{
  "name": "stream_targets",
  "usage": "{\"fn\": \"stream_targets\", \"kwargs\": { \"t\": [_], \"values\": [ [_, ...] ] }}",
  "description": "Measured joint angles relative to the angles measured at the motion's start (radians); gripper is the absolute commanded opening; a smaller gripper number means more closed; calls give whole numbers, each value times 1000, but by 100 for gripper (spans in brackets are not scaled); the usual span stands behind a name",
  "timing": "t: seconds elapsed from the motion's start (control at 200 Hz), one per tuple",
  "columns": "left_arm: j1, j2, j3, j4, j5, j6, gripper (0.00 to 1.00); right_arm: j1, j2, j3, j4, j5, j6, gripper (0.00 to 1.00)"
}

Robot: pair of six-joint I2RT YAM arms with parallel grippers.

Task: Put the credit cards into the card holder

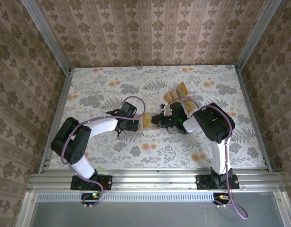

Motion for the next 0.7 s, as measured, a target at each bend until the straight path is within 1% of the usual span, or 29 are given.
{"fn": "stream_targets", "kwargs": {
  "t": [0.355,0.7],
  "values": [
    [-5,1,1,-1,-4,0,100,2,0,0,0,0,0,0],
    [-5,1,1,-1,-4,0,100,23,8,19,-14,0,0,0]
  ]
}}
